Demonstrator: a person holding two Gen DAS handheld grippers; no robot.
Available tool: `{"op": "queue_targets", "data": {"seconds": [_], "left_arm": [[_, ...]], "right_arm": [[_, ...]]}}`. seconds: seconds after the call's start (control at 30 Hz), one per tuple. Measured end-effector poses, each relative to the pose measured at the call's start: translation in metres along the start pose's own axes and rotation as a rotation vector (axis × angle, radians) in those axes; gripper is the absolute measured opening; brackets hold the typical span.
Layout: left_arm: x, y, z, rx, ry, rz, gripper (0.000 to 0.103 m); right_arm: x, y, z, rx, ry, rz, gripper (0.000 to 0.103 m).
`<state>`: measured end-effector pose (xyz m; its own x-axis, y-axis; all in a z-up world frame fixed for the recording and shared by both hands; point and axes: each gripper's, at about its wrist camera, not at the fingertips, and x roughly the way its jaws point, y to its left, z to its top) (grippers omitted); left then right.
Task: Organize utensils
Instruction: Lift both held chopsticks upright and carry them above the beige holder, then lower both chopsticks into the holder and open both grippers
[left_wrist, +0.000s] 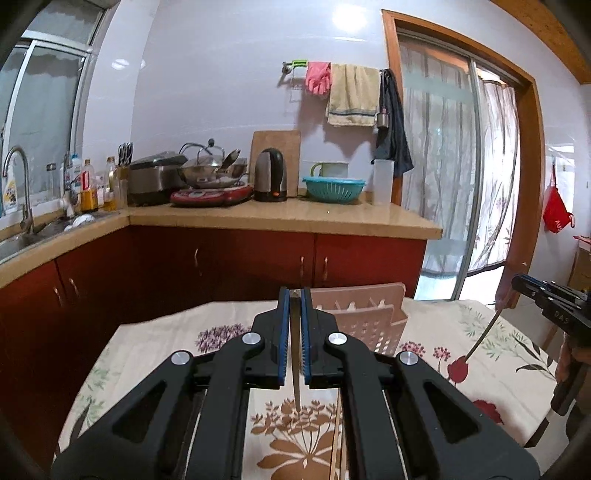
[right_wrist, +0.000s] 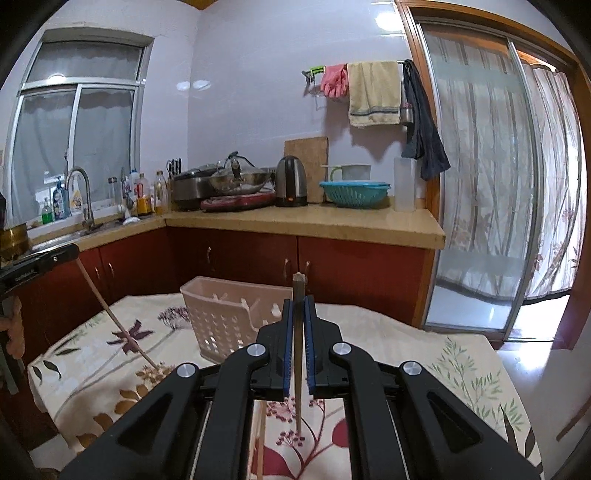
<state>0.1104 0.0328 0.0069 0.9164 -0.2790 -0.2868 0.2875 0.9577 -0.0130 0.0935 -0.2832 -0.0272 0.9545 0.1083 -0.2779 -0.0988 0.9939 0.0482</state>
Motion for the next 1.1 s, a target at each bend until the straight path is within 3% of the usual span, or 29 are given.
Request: {"op": "queue_targets", "data": {"seconds": [0.37,0.73,0.97,1.1], "left_arm": [[-0.005,-0.015,0.066,0.039,-0.119,-0.03,0.007],[0.024,-0.035,0.099,0.038,-0.242,-0.02,0.007],[0.07,-0.037,0.092,-0.017,-0.213,-0.044,0.007],[0.101,-0.036,0.074,-0.032,-0.148,-0.056,0.007]], "right_arm": [[0.009,0.007,0.054,0.012,-0.102,0.079,0.007],[0.045,0.015,0.101,0.02,-0.234,0.123,0.007],[0.091,0.015,0.091,0.064,-0.182,0.141,0.007],[0.118,0.011,0.074,0.1,-0.118,0.145,0.007]]}}
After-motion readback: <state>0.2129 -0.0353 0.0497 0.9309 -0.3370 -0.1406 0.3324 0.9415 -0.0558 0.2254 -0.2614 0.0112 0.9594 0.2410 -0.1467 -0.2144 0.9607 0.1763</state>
